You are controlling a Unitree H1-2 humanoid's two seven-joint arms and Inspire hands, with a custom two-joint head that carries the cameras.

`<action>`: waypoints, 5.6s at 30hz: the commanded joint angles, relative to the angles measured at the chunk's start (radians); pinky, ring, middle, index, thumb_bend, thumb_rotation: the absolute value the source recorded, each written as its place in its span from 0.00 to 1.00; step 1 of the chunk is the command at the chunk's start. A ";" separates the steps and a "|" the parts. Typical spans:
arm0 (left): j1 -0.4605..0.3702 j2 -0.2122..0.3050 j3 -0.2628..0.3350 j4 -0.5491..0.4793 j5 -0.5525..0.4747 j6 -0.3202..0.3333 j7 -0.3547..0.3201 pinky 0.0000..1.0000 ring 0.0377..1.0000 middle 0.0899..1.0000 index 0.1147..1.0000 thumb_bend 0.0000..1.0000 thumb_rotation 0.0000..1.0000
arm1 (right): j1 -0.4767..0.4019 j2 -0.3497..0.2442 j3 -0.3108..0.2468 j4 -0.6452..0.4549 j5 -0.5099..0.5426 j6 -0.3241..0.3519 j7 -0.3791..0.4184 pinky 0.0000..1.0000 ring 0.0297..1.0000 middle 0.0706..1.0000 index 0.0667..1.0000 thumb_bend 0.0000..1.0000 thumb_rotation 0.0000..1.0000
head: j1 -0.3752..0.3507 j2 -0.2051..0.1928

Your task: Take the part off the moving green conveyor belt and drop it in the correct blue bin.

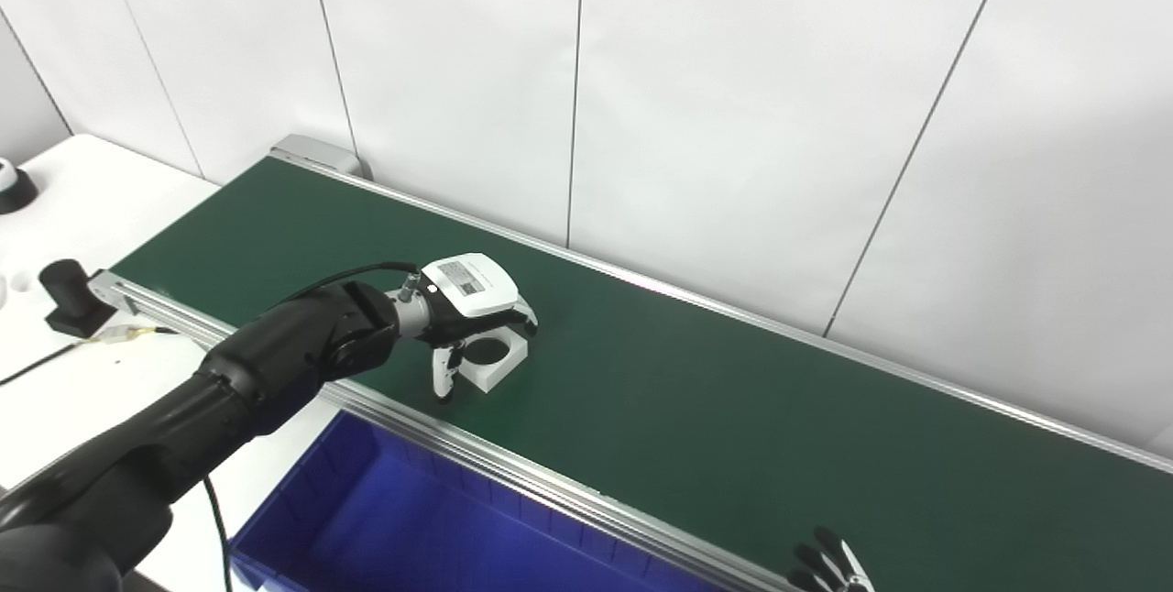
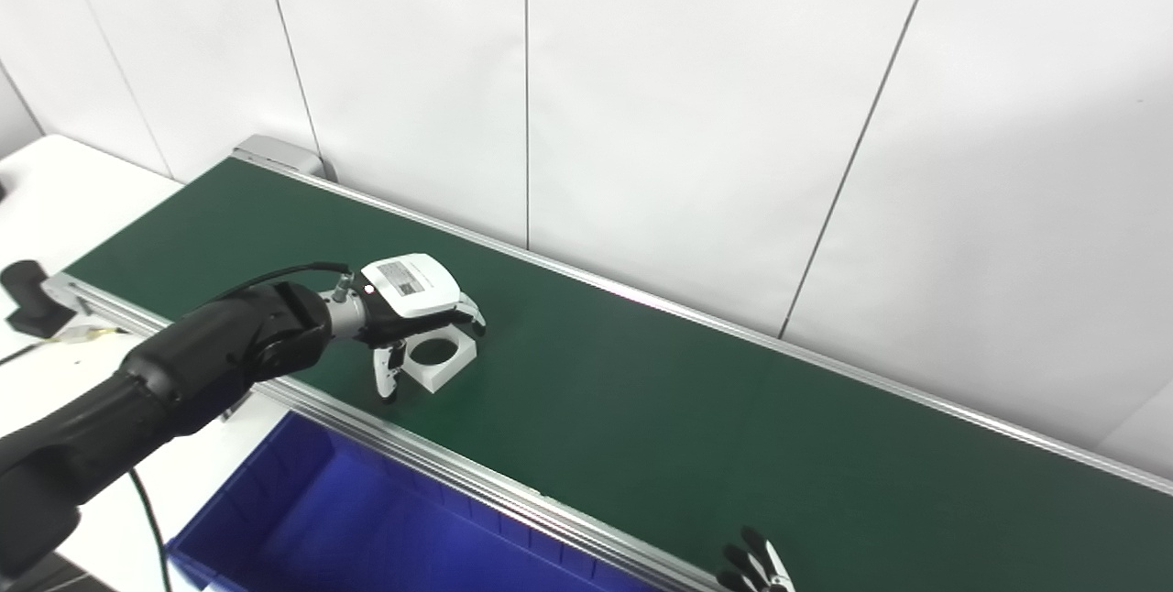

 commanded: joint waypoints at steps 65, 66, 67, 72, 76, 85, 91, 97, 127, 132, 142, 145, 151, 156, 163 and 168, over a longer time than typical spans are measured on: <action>0.341 -0.076 0.287 -0.846 -0.431 0.237 -0.194 0.33 0.37 0.42 0.45 0.50 0.00 | 0.029 -0.010 -0.007 -0.085 0.007 -0.031 0.014 0.70 0.80 0.85 0.92 0.48 0.64 | -0.042 0.088; 0.360 -0.077 0.294 -0.866 -0.445 0.242 -0.197 0.35 0.38 0.43 0.45 0.50 0.00 | 0.030 -0.010 -0.007 -0.090 0.007 -0.029 0.014 0.70 0.80 0.85 0.92 0.47 0.64 | -0.045 0.091; 0.373 -0.080 0.300 -0.879 -0.456 0.246 -0.200 0.36 0.38 0.43 0.44 0.50 0.00 | 0.032 -0.009 -0.007 -0.093 0.007 -0.028 0.014 0.70 0.80 0.85 0.92 0.47 0.64 | -0.045 0.091; 0.447 -0.093 0.320 -0.926 -0.456 0.254 -0.198 0.42 0.42 0.46 0.42 0.50 0.00 | 0.036 -0.012 -0.008 -0.106 0.007 -0.031 0.016 0.69 0.79 0.85 0.92 0.47 0.62 | -0.055 0.112; 0.525 -0.114 0.323 -0.950 -0.442 0.244 -0.186 0.37 0.38 0.41 0.46 0.50 0.00 | 0.043 -0.013 -0.014 -0.127 0.012 -0.021 0.015 0.69 0.79 0.84 0.92 0.46 0.59 | -0.070 0.145; 0.616 -0.186 0.330 -0.894 -0.443 0.224 -0.140 0.40 0.39 0.44 0.45 0.50 0.00 | 0.037 -0.020 -0.042 -0.200 0.029 0.029 0.029 0.67 0.77 0.82 0.91 0.46 0.55 | -0.089 0.299; 0.638 -0.225 0.315 -0.802 -0.408 0.211 -0.104 0.37 0.38 0.43 0.46 0.50 0.00 | 0.023 -0.025 -0.066 -0.207 0.029 0.037 0.037 0.64 0.74 0.81 0.89 0.52 0.61 | -0.094 0.348; 0.645 -0.236 0.299 -0.685 -0.360 0.167 -0.044 0.32 0.35 0.40 0.46 0.50 0.00 | 0.017 -0.022 -0.072 -0.208 0.038 0.040 0.042 0.63 0.74 0.81 0.89 0.53 0.61 | -0.089 0.367; 0.576 -0.243 0.200 -0.436 -0.151 0.208 0.091 0.38 0.38 0.43 0.47 0.50 0.00 | 0.017 0.000 -0.062 -0.205 0.021 0.050 0.044 0.63 0.73 0.80 0.88 0.55 0.62 | -0.111 0.339; 0.589 -0.230 0.188 -0.512 -0.078 0.273 0.036 0.61 0.70 0.78 0.77 0.79 0.00 | 0.018 0.000 -0.062 -0.202 0.024 0.046 0.044 0.63 0.73 0.80 0.88 0.55 0.62 | -0.113 0.335; 0.599 -0.203 0.182 -0.588 -0.023 0.320 -0.036 0.78 0.96 1.00 0.99 0.98 0.00 | 0.017 0.000 -0.063 -0.190 0.023 0.032 0.040 0.63 0.73 0.80 0.89 0.55 0.61 | -0.120 0.324; 0.609 -0.199 0.193 -0.633 -0.035 0.337 -0.071 0.77 0.95 0.99 0.98 0.94 0.00 | 0.017 0.000 -0.064 -0.187 0.023 0.032 0.039 0.63 0.73 0.80 0.88 0.55 0.61 | -0.122 0.322; 0.632 -0.199 0.234 -0.761 -0.114 0.331 -0.102 0.65 0.80 0.91 0.91 0.78 0.00 | 0.021 -0.002 -0.063 -0.186 0.028 0.029 0.040 0.63 0.73 0.80 0.88 0.56 0.62 | -0.140 0.310; 0.647 -0.226 0.284 -0.888 -0.271 0.305 -0.089 0.62 0.74 0.83 0.84 0.69 0.00 | 0.028 -0.003 -0.060 -0.184 0.031 0.026 0.041 0.63 0.74 0.80 0.88 0.56 0.62 | -0.161 0.298; 0.649 -0.293 0.313 -0.970 -0.577 0.229 -0.062 0.60 0.69 0.73 0.78 0.63 0.24 | 0.040 0.000 -0.058 -0.181 0.030 0.026 0.039 0.64 0.74 0.80 0.88 0.58 0.61 | -0.202 0.282; 0.661 -0.358 0.283 -0.957 -0.791 0.203 -0.077 0.64 0.70 0.74 0.78 0.67 0.46 | 0.045 0.003 -0.054 -0.177 0.022 0.020 0.034 0.64 0.74 0.80 0.88 0.58 0.62 | -0.237 0.271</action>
